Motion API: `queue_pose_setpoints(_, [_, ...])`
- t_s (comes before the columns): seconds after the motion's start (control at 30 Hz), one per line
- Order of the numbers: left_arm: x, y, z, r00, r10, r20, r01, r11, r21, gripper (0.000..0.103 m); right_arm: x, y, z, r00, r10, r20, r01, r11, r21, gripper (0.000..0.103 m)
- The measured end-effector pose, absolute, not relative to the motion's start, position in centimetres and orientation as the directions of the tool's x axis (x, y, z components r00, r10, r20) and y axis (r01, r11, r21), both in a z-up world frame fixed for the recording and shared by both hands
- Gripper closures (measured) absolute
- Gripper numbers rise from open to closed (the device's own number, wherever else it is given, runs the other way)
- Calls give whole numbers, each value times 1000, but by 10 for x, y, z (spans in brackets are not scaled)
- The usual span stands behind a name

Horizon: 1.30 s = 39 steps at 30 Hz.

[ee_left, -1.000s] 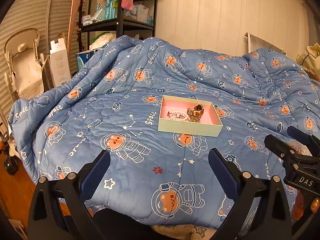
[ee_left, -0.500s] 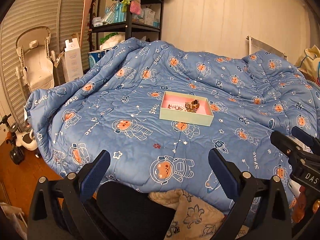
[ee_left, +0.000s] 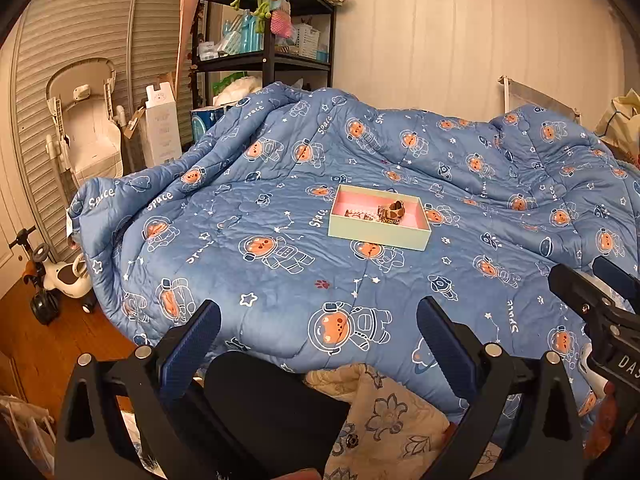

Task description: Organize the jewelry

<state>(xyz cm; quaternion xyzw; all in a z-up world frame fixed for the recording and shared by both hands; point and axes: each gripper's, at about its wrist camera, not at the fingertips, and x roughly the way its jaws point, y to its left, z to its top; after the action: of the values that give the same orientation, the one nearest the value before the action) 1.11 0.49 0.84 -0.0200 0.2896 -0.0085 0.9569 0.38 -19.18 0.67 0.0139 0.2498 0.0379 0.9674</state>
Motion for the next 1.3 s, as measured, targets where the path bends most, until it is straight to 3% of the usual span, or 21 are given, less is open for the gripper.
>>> queue_pose_setpoints(1.3, [8,7,11,837,-19,-547,-6,999,-44,7,5,-200,5,870,63,-490,-49,998,42,6])
